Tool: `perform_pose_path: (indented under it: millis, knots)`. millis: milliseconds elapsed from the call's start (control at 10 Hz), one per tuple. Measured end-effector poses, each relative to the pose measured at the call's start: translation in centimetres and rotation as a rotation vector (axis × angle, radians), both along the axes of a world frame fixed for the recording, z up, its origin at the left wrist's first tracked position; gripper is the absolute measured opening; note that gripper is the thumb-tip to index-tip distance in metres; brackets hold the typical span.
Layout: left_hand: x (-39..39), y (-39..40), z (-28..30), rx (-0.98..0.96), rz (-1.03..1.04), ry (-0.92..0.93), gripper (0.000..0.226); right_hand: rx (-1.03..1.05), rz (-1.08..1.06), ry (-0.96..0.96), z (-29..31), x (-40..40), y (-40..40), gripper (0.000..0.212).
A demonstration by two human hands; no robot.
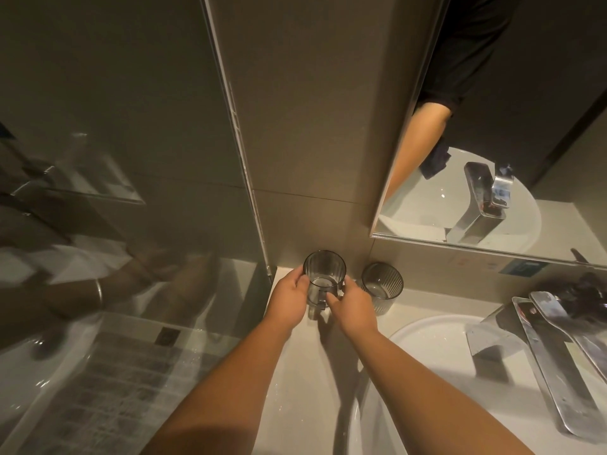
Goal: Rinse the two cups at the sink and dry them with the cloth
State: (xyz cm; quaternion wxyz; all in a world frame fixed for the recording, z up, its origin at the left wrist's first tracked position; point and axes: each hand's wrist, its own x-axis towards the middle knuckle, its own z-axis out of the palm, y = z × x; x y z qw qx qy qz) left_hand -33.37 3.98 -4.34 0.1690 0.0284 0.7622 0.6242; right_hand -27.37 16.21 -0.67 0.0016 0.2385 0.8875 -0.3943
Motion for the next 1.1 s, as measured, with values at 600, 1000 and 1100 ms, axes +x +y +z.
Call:
perform_pose_path:
  millis: [600, 1000, 1100]
  knots:
    - [0.1, 0.0, 1.2, -0.085, -0.015, 0.044, 0.042, 0.026, -0.007, -0.015, -0.4, 0.0, -0.1, 0.028]
    - [2.0, -1.5, 3.7, -0.382, -0.034, 0.036, 0.047, 0.126, 0.072, -0.126, 1.4, 2.2, 0.5, 0.028]
    - [4.3, -2.7, 5.0, -0.619, -0.116, 0.147, 0.046, 0.167, 0.129, -0.125, 2.5, 4.6, 0.5, 0.031]
